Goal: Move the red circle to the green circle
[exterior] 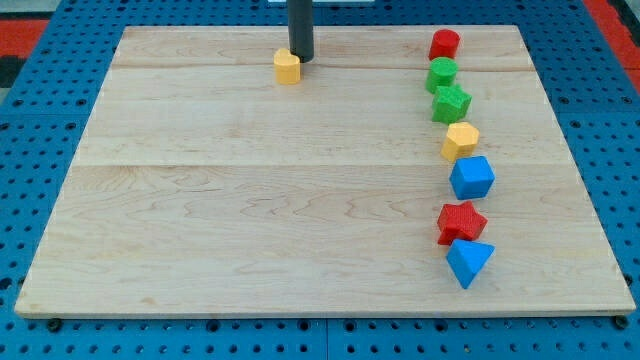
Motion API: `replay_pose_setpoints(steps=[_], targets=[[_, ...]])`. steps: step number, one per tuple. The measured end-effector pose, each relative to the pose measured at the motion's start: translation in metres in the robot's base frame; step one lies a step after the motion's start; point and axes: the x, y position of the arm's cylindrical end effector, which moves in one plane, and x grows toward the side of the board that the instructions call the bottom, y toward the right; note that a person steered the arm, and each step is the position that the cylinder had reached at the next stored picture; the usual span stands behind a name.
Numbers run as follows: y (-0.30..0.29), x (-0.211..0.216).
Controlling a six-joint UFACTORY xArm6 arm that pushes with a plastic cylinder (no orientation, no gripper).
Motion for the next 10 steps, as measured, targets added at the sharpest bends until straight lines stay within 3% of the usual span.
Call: replay_pose_setpoints(steps=[2, 5, 7, 10], targets=[[0.056, -0.049], [0.188, -0.055], [0.205, -0.004], [0.230, 0.024]])
